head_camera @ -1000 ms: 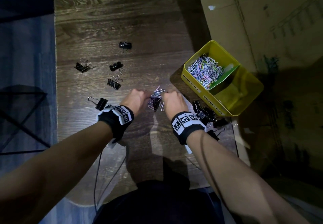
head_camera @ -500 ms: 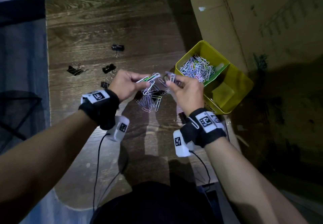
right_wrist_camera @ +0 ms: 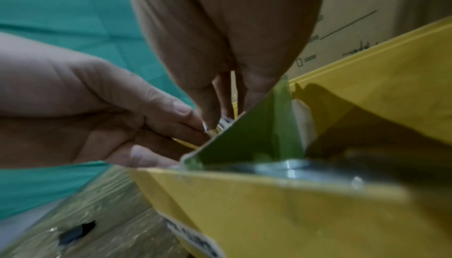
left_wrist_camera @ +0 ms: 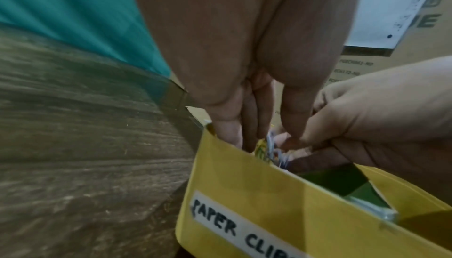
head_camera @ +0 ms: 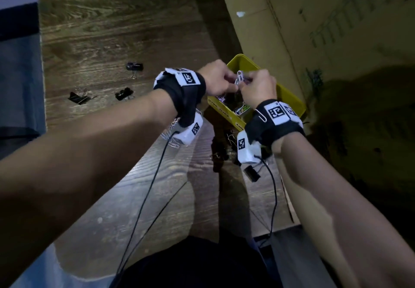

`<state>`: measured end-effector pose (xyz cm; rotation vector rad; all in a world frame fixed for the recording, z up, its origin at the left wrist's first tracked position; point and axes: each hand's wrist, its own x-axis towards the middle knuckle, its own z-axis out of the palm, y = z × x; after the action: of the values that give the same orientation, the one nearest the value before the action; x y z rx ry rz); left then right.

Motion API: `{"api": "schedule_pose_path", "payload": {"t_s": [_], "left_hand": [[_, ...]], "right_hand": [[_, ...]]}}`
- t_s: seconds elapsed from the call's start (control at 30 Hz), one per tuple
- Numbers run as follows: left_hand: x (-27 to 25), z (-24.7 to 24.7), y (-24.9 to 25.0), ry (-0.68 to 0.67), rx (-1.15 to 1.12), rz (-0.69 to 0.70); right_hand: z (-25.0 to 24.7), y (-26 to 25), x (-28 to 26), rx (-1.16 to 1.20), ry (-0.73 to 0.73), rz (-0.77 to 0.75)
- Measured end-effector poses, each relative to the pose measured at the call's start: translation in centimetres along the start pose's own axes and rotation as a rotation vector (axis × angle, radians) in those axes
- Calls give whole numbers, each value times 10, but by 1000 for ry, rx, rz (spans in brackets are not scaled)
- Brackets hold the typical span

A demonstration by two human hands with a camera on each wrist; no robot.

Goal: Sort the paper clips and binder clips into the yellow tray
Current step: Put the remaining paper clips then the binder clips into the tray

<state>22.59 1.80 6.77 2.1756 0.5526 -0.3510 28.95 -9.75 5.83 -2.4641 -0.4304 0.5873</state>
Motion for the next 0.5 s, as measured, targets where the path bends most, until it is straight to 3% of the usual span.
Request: {"api": "schedule_pose_path", "payload": {"t_s": [0.1, 0.2, 0.27, 0.3, 0.37, 0.43, 0.5], "left_hand": [[-8, -6, -9, 68, -36, 27], [-21, -12, -34, 284, -482, -11], [-28, -13, -58, 376, -351, -23], [-31, -11, -69, 355, -137, -6], [-37, 3, -94, 160, 249, 72], [-44, 23, -115, -74, 436, 125], [-52, 38, -129, -178, 579, 123]], "right_hand": [[3, 0, 0, -107, -98, 1], [4, 0, -9, -99, -85, -86], [7, -4, -23, -82, -27, -251], [12, -7, -32, -58, -2, -334], [27, -11, -49, -23, -18, -431], [48, -10, -67, -90, -100, -479], [68, -7, -83, -210, -191, -514]]}}
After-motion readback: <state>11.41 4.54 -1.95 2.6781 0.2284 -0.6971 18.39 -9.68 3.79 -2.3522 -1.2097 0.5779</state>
